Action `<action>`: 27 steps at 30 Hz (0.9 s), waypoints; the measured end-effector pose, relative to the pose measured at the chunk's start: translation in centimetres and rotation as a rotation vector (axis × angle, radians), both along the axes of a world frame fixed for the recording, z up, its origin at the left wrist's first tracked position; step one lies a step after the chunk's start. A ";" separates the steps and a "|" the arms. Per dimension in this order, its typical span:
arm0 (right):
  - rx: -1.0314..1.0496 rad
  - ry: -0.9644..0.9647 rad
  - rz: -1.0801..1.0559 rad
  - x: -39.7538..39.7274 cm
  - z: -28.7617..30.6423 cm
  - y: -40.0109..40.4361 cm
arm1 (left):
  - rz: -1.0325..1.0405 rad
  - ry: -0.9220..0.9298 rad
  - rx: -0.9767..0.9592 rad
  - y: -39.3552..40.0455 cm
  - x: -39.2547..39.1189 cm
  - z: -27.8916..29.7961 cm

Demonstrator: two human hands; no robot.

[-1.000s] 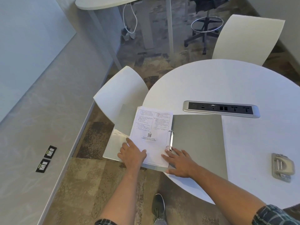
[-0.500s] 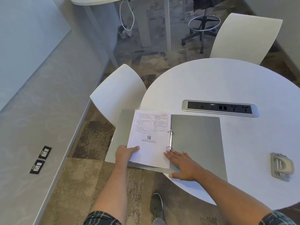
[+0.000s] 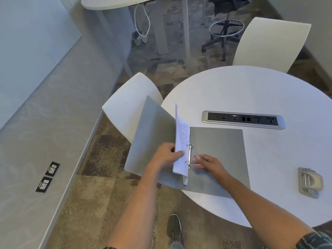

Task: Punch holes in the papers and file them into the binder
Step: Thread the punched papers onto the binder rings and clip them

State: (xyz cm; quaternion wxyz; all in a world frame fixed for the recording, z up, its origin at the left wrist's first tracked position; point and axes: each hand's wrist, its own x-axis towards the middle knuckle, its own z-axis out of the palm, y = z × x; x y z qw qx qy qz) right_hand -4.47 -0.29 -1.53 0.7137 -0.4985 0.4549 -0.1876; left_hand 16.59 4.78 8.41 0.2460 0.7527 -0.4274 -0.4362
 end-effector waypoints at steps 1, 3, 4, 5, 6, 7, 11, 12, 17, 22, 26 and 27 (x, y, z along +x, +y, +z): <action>0.031 -0.006 -0.029 -0.3 0.4 -0.3 | -0.037 -0.016 -0.013 -0.3 -1.3 0.1; 0.049 -0.036 -0.064 -1.3 0.9 -0.8 | -0.118 -0.037 -0.019 -0.7 -4.0 0.3; 0.059 -0.058 -0.088 -1.9 0.9 -0.9 | -0.162 -0.044 -0.014 -0.8 -5.3 0.4; 0.077 -0.072 -0.115 -2.5 0.8 -1.0 | -0.207 -0.057 -0.012 -0.8 -6.4 0.3; 0.089 -0.085 -0.134 -3.2 0.9 -1.0 | -0.255 -0.071 -0.005 -0.8 -7.5 0.0; 0.097 -0.102 -0.139 -3.7 1.0 -0.9 | -0.303 -0.083 0.010 -0.7 -8.4 -0.5; 0.082 -0.029 -0.242 -5.5 1.2 -0.6 | -0.425 -0.086 0.116 -0.5 -10.6 -2.6; 0.070 -0.019 -0.286 -5.9 1.2 -0.6 | -0.416 -0.078 0.126 -0.5 -10.7 -3.0; -0.007 0.332 -0.399 -7.8 0.3 -0.6 | -0.194 -0.246 0.012 -0.4 -8.9 -5.5; -0.108 0.614 -0.345 -8.6 0.2 -0.7 | -0.055 -0.313 0.082 0.0 -7.1 -7.0; -0.155 0.765 -0.296 -9.9 -0.4 -0.9 | -0.038 -0.291 0.124 0.3 -7.1 -8.0; -0.156 0.792 -0.289 -10.3 -0.5 -0.8 | -0.029 -0.289 0.128 0.3 -7.1 -8.3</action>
